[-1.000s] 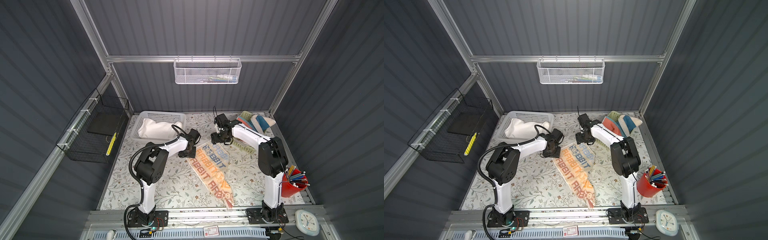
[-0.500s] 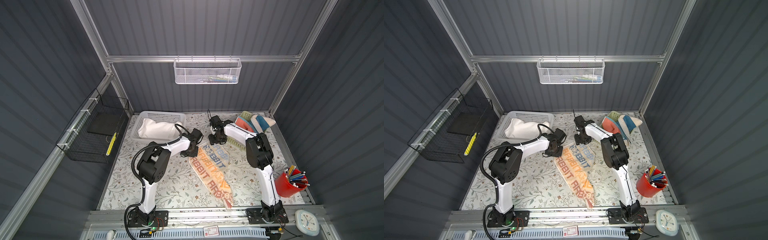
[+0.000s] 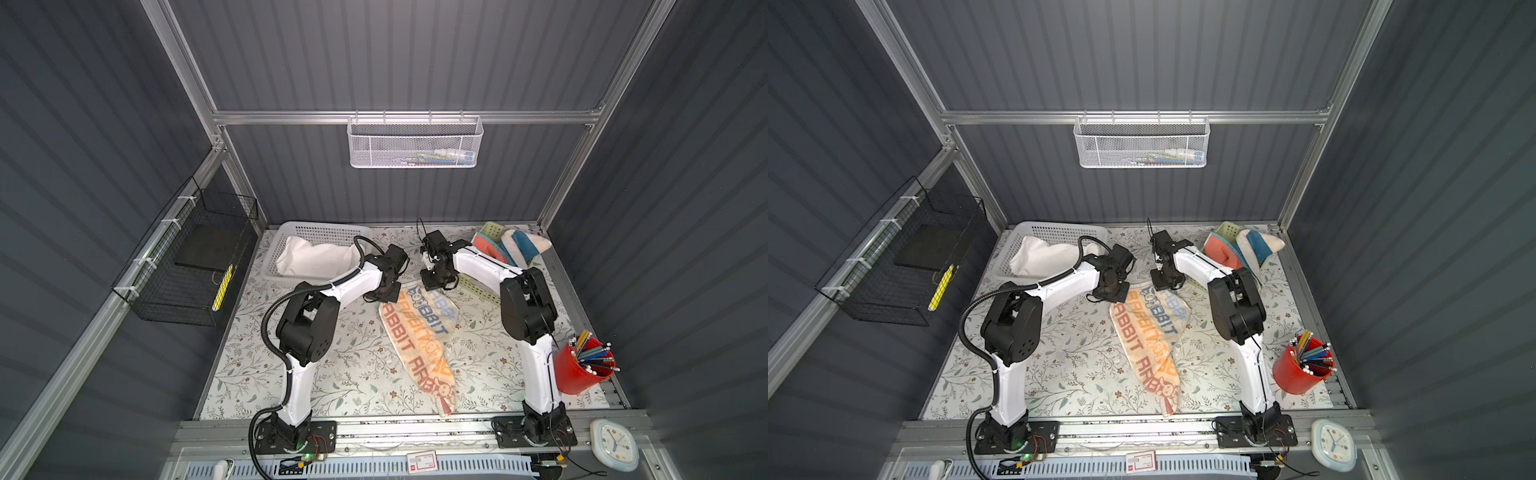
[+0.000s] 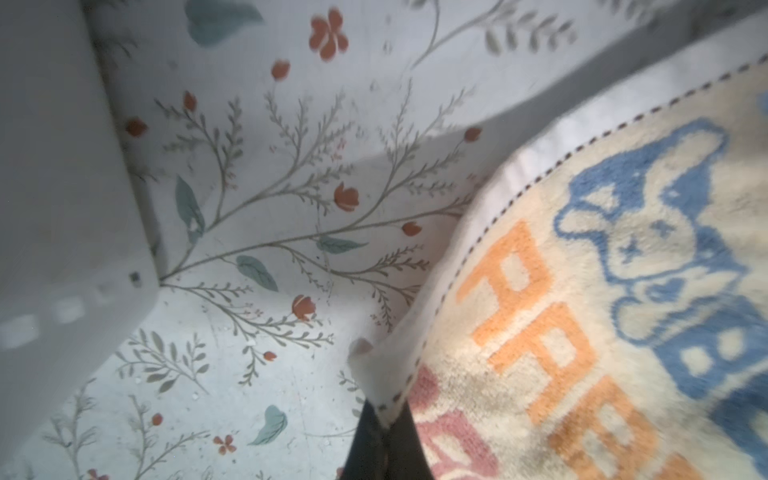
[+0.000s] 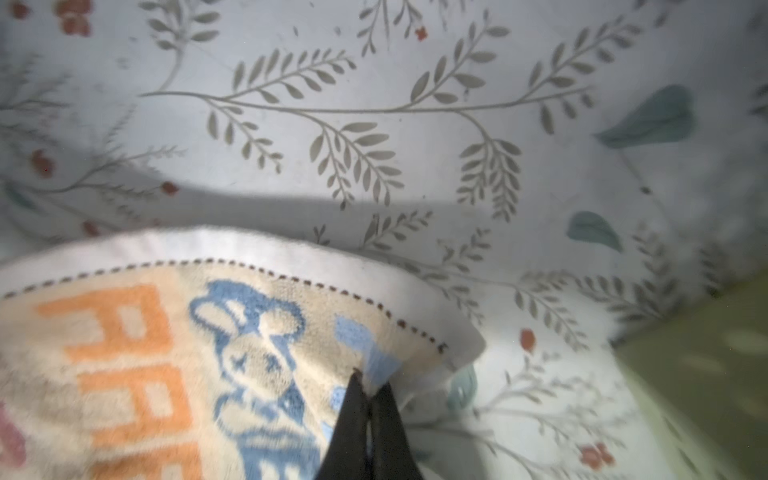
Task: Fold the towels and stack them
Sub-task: 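Lift the RABBIT towel high with both grippers, letting it hang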
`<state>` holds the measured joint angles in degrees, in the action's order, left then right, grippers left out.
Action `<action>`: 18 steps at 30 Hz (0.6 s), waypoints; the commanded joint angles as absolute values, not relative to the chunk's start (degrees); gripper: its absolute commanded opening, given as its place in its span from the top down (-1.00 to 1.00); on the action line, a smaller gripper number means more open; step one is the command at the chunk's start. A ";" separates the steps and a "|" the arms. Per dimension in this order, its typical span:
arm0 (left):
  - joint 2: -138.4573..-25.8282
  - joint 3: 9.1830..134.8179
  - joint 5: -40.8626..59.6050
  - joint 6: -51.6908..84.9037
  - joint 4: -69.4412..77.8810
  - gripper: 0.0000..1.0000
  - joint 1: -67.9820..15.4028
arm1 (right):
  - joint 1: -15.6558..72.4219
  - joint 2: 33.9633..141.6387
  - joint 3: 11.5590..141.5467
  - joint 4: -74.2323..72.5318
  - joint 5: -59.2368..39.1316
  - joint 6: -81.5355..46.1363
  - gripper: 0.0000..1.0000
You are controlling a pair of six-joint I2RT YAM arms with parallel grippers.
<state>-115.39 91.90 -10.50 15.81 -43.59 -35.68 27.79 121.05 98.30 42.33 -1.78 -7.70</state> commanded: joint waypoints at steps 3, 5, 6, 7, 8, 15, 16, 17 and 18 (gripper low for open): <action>-105.18 98.75 -9.71 10.37 -46.58 1.00 -35.51 | 27.86 104.98 94.46 37.60 2.12 -8.98 1.00; -101.49 100.49 -8.66 9.07 -46.48 1.00 -35.59 | 27.86 99.36 93.08 37.39 3.27 -9.68 1.00; -99.86 101.05 -8.20 8.45 -46.40 1.00 -35.68 | 27.93 96.93 92.59 37.35 3.59 -9.92 1.00; -97.85 101.79 -8.09 7.84 -46.25 1.00 -36.05 | 27.90 93.94 91.93 37.17 3.86 -10.25 1.00; -95.70 102.42 -8.24 7.24 -45.97 1.00 -36.60 | 27.99 90.94 91.39 36.95 3.99 -10.54 1.00; -83.85 106.48 -10.83 5.01 -45.52 1.00 -41.85 | 30.85 73.98 93.10 40.83 9.62 -10.60 1.00; -82.56 107.11 -10.64 5.01 -45.53 1.00 -42.14 | 31.46 72.26 94.09 41.84 10.62 -10.34 1.00; -81.39 107.82 -10.19 5.09 -45.61 1.00 -42.28 | 32.03 70.52 95.41 42.96 11.47 -9.93 1.00; -80.63 108.50 -9.77 5.17 -45.69 1.00 -42.43 | 32.52 69.35 96.57 44.16 12.24 -9.64 1.00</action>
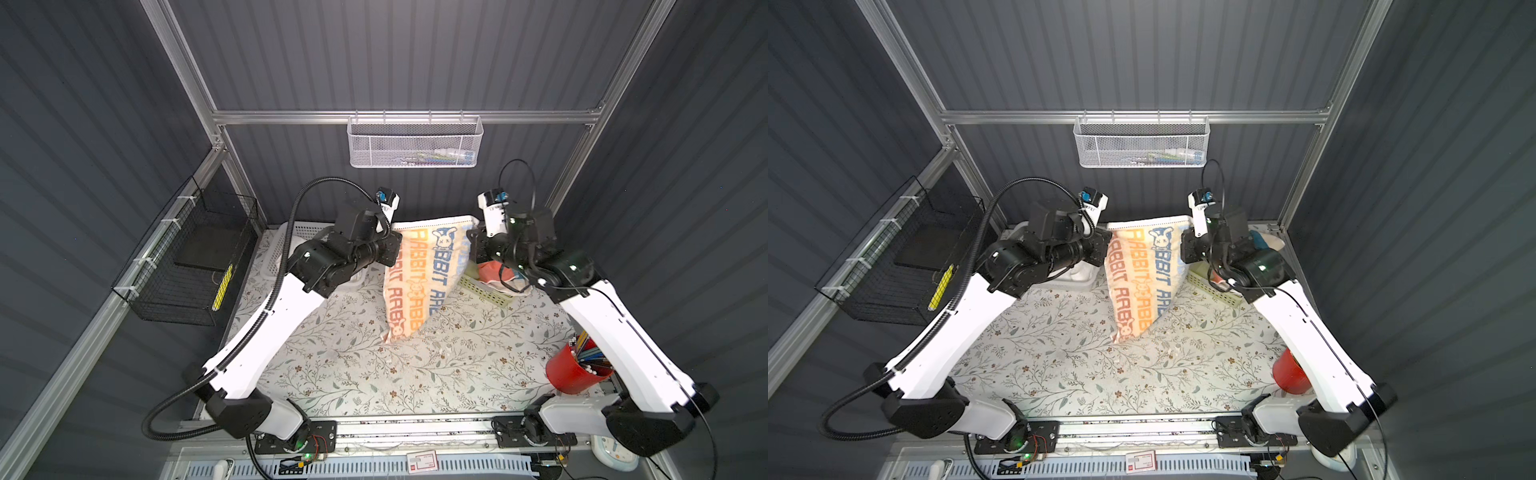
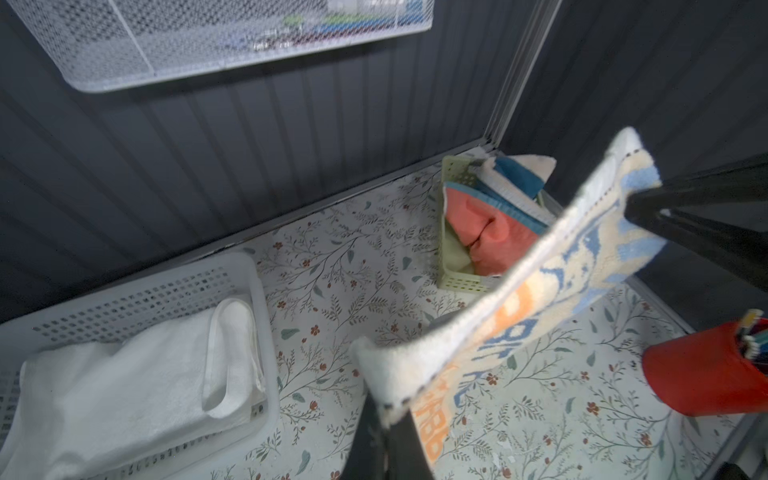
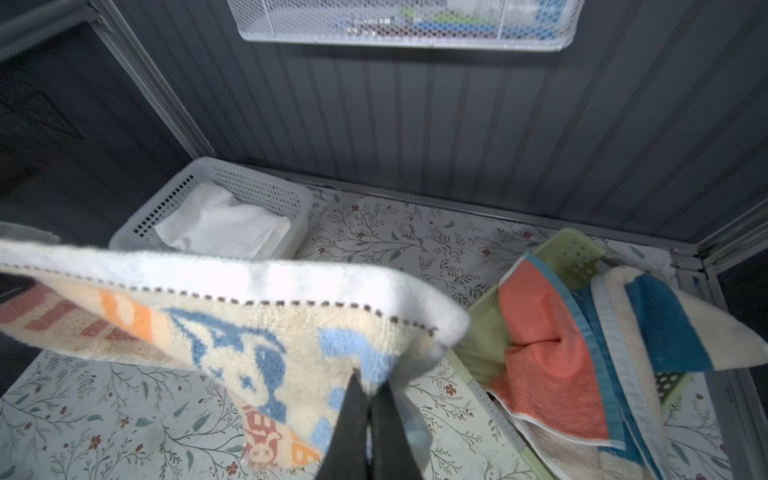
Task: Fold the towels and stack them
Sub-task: 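Lift the RABBIT towel high with both grippers, letting it hang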
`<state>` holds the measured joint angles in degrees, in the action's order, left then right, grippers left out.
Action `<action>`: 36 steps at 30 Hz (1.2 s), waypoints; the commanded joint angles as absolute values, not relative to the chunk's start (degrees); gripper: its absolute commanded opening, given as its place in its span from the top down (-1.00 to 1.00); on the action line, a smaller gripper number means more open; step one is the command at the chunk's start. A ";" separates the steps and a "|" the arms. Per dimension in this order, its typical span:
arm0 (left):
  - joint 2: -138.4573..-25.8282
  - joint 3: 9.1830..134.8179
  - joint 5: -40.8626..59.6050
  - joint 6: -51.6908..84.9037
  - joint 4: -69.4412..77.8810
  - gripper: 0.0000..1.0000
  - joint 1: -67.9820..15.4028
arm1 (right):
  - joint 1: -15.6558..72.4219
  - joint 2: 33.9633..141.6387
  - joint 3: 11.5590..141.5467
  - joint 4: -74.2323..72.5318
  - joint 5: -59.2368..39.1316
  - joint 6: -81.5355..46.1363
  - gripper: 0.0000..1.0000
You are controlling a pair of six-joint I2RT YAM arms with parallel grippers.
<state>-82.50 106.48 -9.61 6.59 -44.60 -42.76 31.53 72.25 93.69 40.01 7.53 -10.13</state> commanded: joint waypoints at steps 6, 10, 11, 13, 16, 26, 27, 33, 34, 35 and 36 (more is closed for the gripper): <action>-80.20 117.34 -5.40 6.91 -48.70 1.00 -42.44 | 34.85 67.62 108.87 53.34 16.03 -8.07 1.00; -85.51 127.97 -4.84 7.21 -55.10 1.00 -42.37 | 34.97 69.35 114.44 56.52 17.82 -7.34 1.00; -87.23 130.66 -5.30 7.19 -56.66 1.00 -42.38 | 34.96 70.07 115.30 56.69 18.39 -6.94 1.00; -90.57 134.80 -5.75 6.71 -59.80 1.00 -42.36 | 34.85 71.47 115.81 56.37 19.52 -6.20 1.00; -95.27 138.23 -5.52 6.45 -62.19 1.00 -40.57 | 33.69 74.62 115.28 54.94 19.61 -5.63 1.00; -110.10 134.11 7.81 7.47 -55.20 1.00 -25.24 | 22.37 94.85 110.38 45.25 -3.71 -8.50 1.00; -112.32 135.15 8.58 7.47 -54.73 1.00 -24.40 | 21.80 97.24 111.05 44.51 -4.74 -8.41 1.00; -122.36 138.84 11.08 6.79 -49.54 1.00 -20.78 | 19.87 111.02 118.77 43.07 -8.53 -7.40 1.00; -122.97 139.03 11.02 6.48 -48.75 1.00 -20.58 | 19.86 112.64 121.40 44.38 -8.51 -7.14 1.00; -123.22 138.95 10.77 6.12 -47.99 1.00 -20.48 | 19.86 113.95 123.50 45.16 -8.46 -6.80 1.00; -123.23 138.66 10.56 5.79 -47.53 1.00 -20.39 | 19.86 114.53 124.79 45.58 -8.44 -6.53 1.00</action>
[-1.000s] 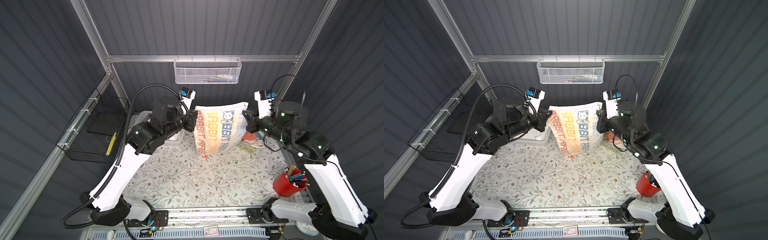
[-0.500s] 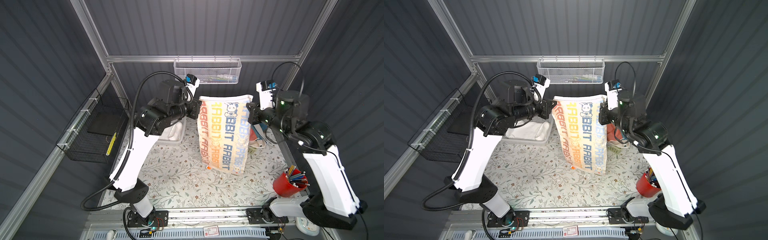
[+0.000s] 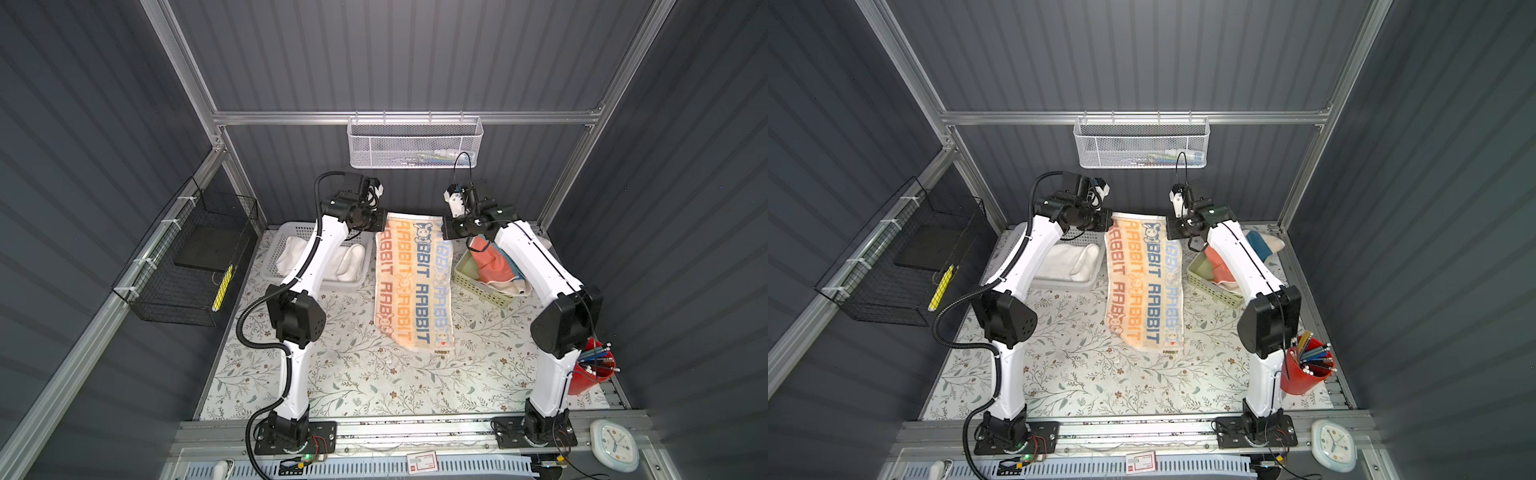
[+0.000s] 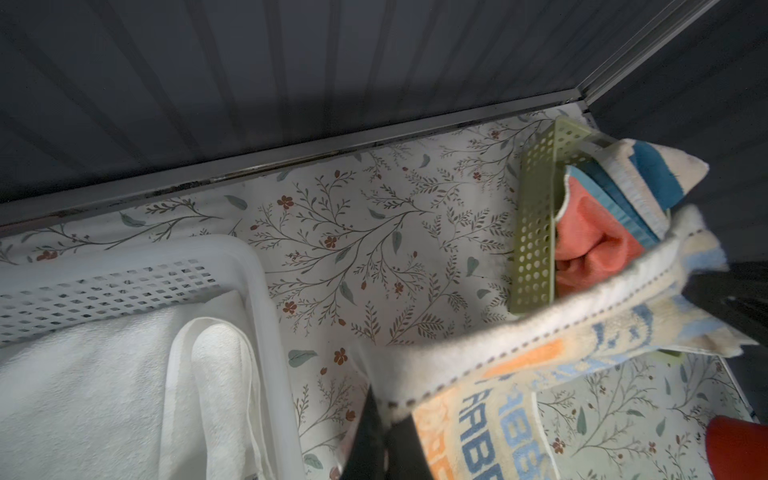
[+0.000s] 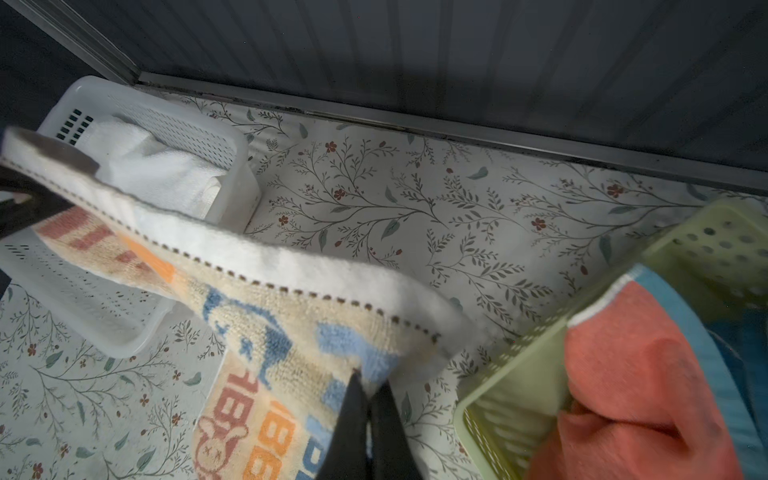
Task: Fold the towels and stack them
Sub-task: 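Lift the RABBIT towel high with both grippers, letting it hang, then lower the towel with both grippers, laying the held edge over the near half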
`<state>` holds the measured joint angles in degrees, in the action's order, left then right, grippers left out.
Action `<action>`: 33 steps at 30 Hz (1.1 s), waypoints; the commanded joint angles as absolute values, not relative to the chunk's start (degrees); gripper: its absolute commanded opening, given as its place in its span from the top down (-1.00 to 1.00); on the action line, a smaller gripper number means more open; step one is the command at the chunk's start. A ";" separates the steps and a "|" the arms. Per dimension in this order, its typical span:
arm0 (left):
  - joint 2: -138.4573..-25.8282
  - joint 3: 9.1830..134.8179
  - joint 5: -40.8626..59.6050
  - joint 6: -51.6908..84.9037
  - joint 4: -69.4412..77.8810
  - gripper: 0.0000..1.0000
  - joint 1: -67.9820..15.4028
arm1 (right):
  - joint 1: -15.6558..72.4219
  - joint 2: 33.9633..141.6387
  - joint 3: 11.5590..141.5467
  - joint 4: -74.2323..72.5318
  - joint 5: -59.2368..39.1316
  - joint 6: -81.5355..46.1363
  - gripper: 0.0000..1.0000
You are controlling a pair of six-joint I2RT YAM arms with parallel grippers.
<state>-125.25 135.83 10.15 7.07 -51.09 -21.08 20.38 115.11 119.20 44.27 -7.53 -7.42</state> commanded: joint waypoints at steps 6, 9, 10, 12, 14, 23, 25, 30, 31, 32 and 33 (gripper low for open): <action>-115.65 129.15 11.41 5.71 -43.83 1.00 -20.26 | 20.49 108.71 124.01 47.66 -7.63 -7.26 1.00; -107.34 121.16 11.65 5.63 -40.83 1.00 -20.29 | 22.61 101.67 120.32 48.39 -3.84 -5.26 1.00; -103.92 118.20 11.50 5.94 -39.47 1.00 -20.30 | 23.57 99.17 119.09 48.59 -2.48 -4.84 1.00; -97.78 113.62 11.33 6.52 -37.41 1.00 -20.43 | 25.39 94.15 117.21 49.17 -0.43 -4.94 1.00; -91.20 109.82 11.16 7.26 -35.86 1.00 -20.74 | 27.67 89.23 115.43 49.47 1.25 -5.17 1.00; -78.04 113.82 14.43 9.49 -43.07 1.00 -20.93 | 34.23 78.12 120.88 56.52 4.99 -6.04 1.00; -78.08 116.53 14.65 10.00 -45.83 1.00 -20.87 | 34.19 76.89 121.14 56.92 5.82 -5.61 1.00; -82.58 124.08 14.84 10.14 -53.85 1.00 -20.92 | 34.28 77.49 122.49 59.27 7.75 -5.02 1.00; -83.34 124.12 14.00 9.90 -54.39 1.00 -20.91 | 34.19 78.03 121.90 59.07 8.28 -4.79 1.00; -84.34 124.13 12.98 9.53 -54.74 1.00 -20.92 | 34.02 78.72 121.11 58.66 8.79 -4.38 1.00; -85.19 124.04 12.36 9.15 -55.01 1.00 -20.91 | 33.79 79.67 120.47 58.49 8.89 -4.15 1.00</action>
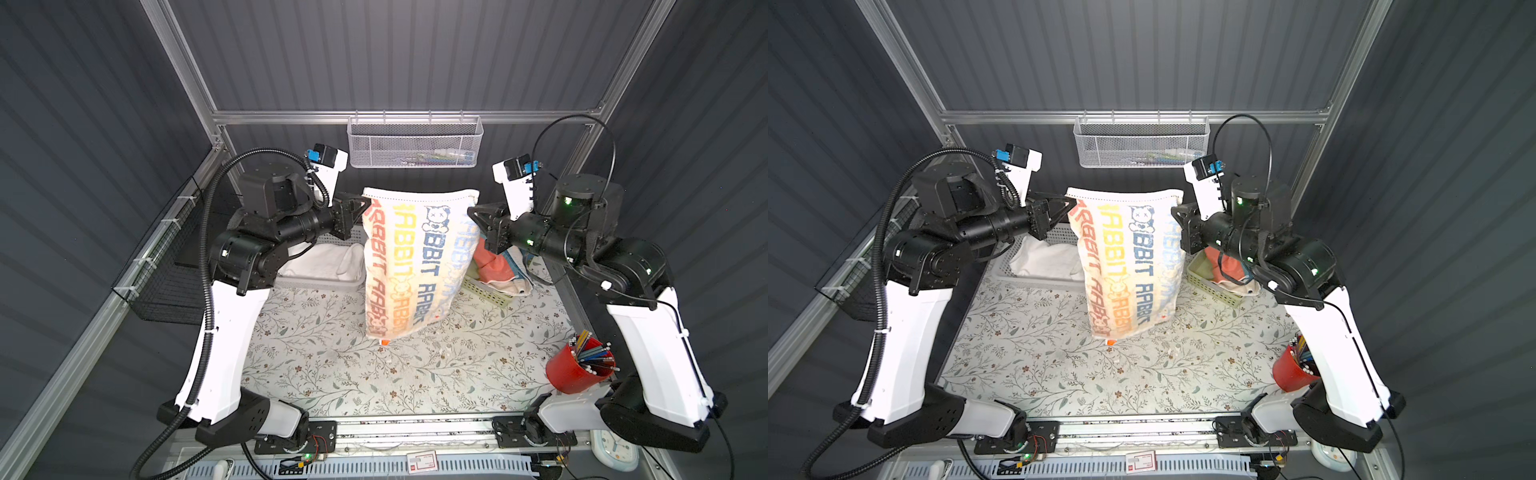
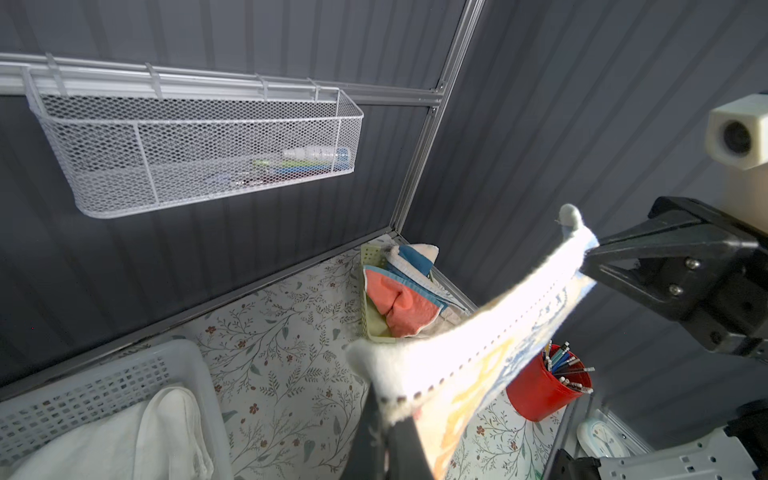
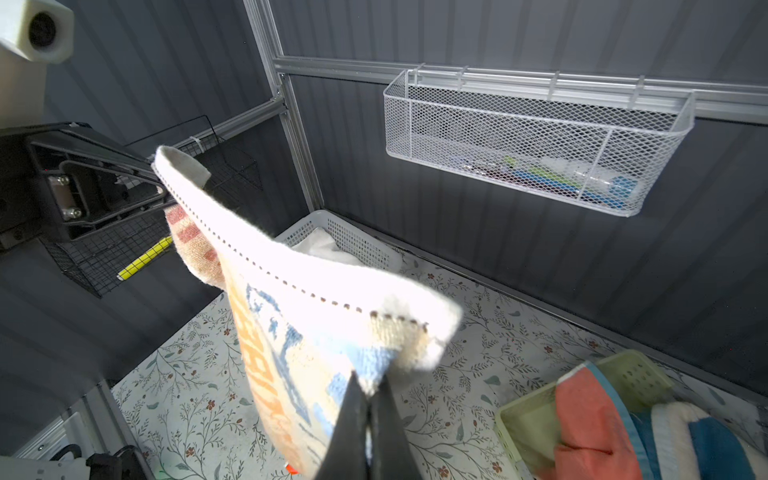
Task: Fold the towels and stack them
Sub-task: 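Lower the towel with both grippers, laying the held edge over the near half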
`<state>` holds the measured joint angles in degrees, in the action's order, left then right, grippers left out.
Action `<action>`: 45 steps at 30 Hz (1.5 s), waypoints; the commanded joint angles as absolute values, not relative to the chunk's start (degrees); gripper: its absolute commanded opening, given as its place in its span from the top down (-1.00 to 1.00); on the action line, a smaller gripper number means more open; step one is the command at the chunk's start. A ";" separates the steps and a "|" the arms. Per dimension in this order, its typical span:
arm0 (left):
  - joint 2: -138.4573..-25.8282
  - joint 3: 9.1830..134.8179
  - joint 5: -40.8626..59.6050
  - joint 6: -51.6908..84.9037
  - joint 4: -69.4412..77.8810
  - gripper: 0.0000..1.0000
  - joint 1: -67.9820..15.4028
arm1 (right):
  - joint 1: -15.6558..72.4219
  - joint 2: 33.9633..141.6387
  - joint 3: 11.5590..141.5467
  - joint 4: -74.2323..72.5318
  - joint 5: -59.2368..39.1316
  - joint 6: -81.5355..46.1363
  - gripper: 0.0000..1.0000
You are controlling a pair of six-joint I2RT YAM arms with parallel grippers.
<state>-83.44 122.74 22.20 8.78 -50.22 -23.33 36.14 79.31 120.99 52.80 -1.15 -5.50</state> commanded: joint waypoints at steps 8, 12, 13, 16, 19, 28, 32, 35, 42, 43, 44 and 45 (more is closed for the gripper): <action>-100.80 123.74 10.43 6.95 -52.08 1.00 -20.48 | 23.30 93.02 114.35 51.34 -3.10 -4.34 1.00; -111.12 125.67 12.42 6.77 -47.70 1.00 -19.78 | 20.68 102.38 115.11 47.36 -6.72 -3.70 1.00; -113.73 126.79 12.98 6.77 -46.67 1.00 -19.64 | 20.34 105.12 116.20 47.20 -6.74 -3.60 1.00; -119.44 128.92 14.47 6.42 -44.14 1.00 -19.51 | 20.21 110.92 118.76 46.97 -6.69 -3.09 1.00; -120.58 125.83 15.30 6.06 -41.08 1.00 -19.51 | 20.26 112.43 117.60 45.52 -6.90 -2.96 1.00; -104.07 86.97 18.08 9.20 -21.89 1.00 -19.53 | 22.67 99.06 88.86 33.99 -6.69 -4.34 0.97; -95.39 68.33 20.69 11.20 -14.74 0.50 -19.73 | 22.97 92.11 75.38 30.69 -9.87 -7.86 0.68; -89.44 60.01 20.46 11.17 -14.62 0.16 -19.78 | 24.14 86.34 68.04 29.60 -11.76 -9.41 0.28; -80.49 54.09 17.06 9.93 -17.70 0.04 -19.72 | 24.78 76.99 59.34 28.61 -12.40 -13.82 0.01; -80.95 54.31 17.14 10.20 -17.71 0.04 -19.73 | 24.79 77.23 59.33 28.73 -12.22 -14.73 -0.03; -81.87 54.74 17.21 10.97 -17.68 0.06 -19.78 | 24.74 77.90 59.56 28.94 -11.98 -15.88 -0.07; -82.96 55.37 17.50 11.74 -17.55 0.09 -19.89 | 24.78 78.81 59.98 29.29 -11.67 -16.95 -0.09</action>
<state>-81.12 54.35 18.17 10.87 -17.37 -19.88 24.75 77.25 59.79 29.93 -12.01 -13.26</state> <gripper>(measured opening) 0.464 0.539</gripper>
